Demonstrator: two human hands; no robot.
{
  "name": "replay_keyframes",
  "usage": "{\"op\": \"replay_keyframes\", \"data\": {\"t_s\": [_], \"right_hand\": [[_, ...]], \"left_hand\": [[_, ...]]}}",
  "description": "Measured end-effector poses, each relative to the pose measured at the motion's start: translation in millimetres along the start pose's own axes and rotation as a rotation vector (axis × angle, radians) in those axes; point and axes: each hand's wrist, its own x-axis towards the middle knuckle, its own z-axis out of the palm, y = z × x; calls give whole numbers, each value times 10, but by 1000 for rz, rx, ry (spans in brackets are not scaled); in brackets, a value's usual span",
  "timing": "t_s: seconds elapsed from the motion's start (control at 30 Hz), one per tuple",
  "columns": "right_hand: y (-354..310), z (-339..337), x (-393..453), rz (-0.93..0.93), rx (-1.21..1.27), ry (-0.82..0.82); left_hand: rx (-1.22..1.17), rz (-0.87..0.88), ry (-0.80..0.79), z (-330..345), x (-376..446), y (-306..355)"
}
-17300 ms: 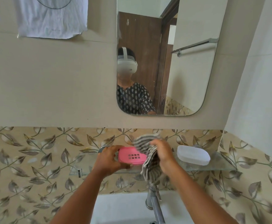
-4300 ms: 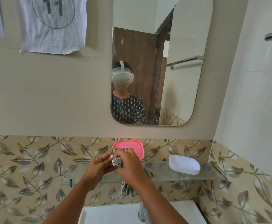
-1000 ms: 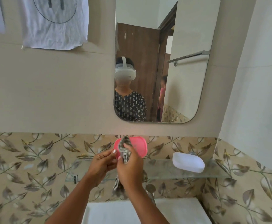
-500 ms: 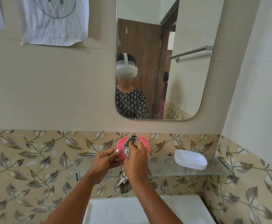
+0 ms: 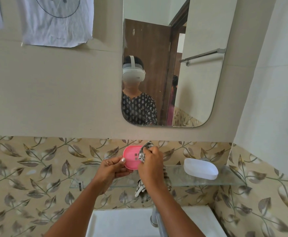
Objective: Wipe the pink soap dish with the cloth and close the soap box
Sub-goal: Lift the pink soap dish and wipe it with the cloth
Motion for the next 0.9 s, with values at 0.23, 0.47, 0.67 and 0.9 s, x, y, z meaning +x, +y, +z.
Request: {"op": "replay_keyframes", "data": {"t_s": [0.23, 0.47, 0.67, 0.9], "right_hand": [[-188, 74, -62, -179, 15, -27], [-154, 103, -93, -298, 28, -76], [-58, 99, -124, -333, 58, -91], [-12, 102, -192, -351, 103, -100]], "left_hand": [[32, 11, -19, -48, 32, -32], [19, 22, -31, -36, 44, -45], [21, 23, -55, -29, 30, -41], [18, 25, -71, -41, 30, -43]]}}
